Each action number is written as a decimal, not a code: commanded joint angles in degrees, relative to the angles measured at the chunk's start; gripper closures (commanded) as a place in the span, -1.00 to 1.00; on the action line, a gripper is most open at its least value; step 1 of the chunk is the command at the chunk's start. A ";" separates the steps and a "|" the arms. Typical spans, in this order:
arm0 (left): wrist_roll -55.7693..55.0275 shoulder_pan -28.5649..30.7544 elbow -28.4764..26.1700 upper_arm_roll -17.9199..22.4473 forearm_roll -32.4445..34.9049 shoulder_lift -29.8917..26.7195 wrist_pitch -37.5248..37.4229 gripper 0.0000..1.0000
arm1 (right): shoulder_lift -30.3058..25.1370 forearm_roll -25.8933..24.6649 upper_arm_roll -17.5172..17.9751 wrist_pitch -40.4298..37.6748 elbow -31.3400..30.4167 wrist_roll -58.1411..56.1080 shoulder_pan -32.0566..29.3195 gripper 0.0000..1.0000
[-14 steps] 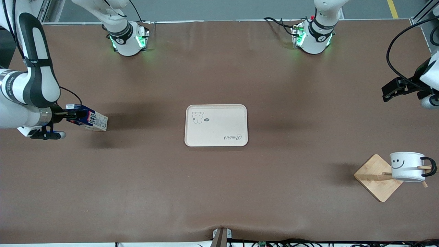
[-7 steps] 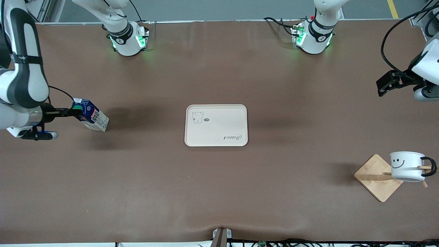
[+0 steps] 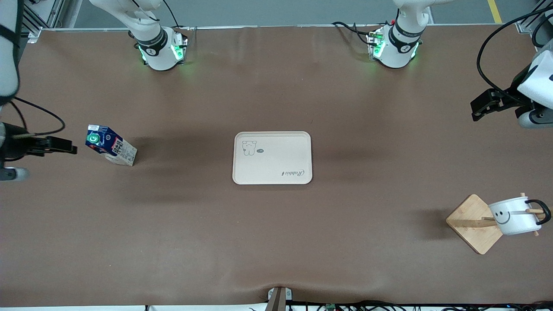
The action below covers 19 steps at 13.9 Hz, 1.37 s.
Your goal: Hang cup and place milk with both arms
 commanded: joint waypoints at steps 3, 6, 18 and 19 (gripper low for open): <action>-0.06 -9.92 -4.09 9.55 -1.11 -3.95 1.09 -1.00 | -0.57 1.56 0.94 -4.29 9.59 0.06 1.58 -1.00; 0.03 -10.19 -5.05 9.73 -2.42 -5.35 1.36 -1.00 | -5.64 1.74 0.77 -10.75 8.20 0.15 1.93 -1.00; 0.38 -10.72 -5.33 9.90 -5.42 -5.54 0.93 -1.00 | -25.02 3.06 -5.39 0.45 -21.98 -5.03 4.92 -1.00; 0.29 -10.81 -4.71 9.82 -5.42 -5.01 0.31 -1.00 | -24.06 2.71 -5.39 0.37 -19.97 -4.77 5.01 -1.00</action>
